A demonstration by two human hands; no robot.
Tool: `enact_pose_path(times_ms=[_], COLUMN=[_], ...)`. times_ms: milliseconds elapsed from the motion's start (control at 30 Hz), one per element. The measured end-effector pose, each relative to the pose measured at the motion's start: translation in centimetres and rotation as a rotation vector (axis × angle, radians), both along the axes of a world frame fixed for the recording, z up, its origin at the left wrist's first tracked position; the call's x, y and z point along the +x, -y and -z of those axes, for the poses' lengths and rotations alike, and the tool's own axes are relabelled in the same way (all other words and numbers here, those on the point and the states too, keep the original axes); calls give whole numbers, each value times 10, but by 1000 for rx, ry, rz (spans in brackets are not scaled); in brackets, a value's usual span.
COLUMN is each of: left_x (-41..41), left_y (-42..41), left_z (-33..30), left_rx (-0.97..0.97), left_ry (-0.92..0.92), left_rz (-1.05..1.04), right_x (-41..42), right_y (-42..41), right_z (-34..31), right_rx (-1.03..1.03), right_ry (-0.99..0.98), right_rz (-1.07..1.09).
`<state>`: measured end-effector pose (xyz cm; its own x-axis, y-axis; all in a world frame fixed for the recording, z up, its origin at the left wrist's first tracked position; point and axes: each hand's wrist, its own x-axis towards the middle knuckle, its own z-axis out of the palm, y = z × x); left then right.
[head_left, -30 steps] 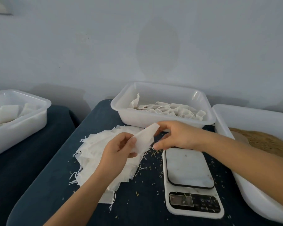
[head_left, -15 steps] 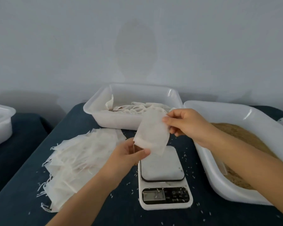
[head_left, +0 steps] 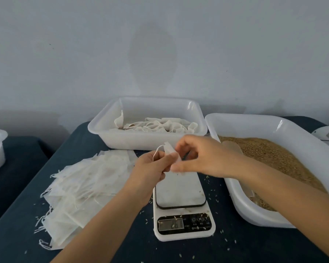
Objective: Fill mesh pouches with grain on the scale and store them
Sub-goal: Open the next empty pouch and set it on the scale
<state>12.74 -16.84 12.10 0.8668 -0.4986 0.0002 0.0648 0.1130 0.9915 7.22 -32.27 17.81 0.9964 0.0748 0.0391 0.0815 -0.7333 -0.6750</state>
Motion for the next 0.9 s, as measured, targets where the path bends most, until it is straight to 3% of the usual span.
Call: enact_pose_path(times_ms=[267,467,567,667,767,900], left_x=[-1,-1,-8,-12,-18,-18], left_y=[-5,-3,2,1,6,15], left_z=[-7,-9,-3,5,6,9], left_rx=[232,445,436,345,435,397], left_ry=[193,206,442,570,743,1025], left_rz=[107,106,7,80,90,1], right_x=[1,0,0,2,2,1], right_y=[1,3,2,5,6,7], right_z=[6,11,11,8,5,6], right_rx=[326,26,20,23,100,158], right_ry=[-257,-138,-150,-146,-175,-200], right_rz=[1,74,82,139,165,183])
